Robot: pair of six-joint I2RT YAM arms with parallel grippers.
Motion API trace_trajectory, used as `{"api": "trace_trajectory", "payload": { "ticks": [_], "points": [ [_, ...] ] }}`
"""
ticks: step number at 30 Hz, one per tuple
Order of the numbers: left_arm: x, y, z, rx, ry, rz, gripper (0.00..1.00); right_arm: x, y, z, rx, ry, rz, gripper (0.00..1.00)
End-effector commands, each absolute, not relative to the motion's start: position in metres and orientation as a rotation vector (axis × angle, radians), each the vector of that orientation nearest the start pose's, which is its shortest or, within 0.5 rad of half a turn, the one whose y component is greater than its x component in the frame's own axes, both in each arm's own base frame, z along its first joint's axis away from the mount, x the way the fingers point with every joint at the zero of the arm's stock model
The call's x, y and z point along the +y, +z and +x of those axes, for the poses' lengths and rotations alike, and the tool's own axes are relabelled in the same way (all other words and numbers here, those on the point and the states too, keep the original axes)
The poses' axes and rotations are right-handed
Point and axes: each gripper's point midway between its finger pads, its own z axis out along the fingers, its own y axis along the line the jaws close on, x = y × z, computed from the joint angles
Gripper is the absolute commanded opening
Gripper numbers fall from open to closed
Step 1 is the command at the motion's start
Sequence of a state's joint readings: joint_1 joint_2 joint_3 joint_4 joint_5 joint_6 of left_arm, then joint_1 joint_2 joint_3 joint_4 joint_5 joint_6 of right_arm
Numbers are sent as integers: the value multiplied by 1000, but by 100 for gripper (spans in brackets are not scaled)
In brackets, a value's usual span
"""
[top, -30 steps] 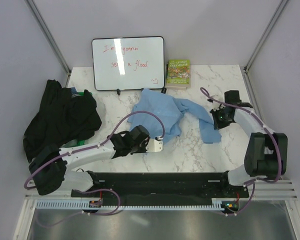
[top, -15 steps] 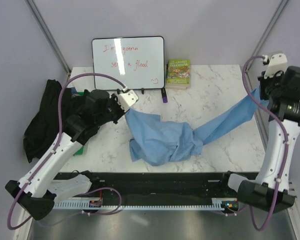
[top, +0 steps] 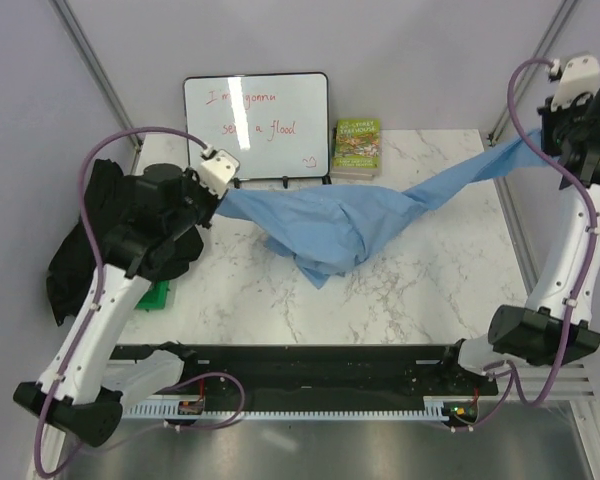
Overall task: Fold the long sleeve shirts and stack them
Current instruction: Flatten the shirt out
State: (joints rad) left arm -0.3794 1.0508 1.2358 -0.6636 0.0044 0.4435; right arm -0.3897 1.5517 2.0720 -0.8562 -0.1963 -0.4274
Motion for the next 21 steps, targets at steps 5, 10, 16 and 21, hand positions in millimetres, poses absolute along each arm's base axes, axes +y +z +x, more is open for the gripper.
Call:
{"api": "trace_trajectory", "payload": {
  "ticks": [5,10,16,21],
  "points": [
    [-90,384,268,1657,5,682,2,-202,223,294,2467,-414,-379,0],
    [-80,264,229,1757,75,1043,2,-223,174,257,2611,-286,-374,0],
    [-84,147,152,1888,-164,1573,41,-198,198,280,2539,-54,-349,0],
    [-108,179,189,1881,-222,1454,78,-170,217,286,2471,102,-374,0]
  ]
}}
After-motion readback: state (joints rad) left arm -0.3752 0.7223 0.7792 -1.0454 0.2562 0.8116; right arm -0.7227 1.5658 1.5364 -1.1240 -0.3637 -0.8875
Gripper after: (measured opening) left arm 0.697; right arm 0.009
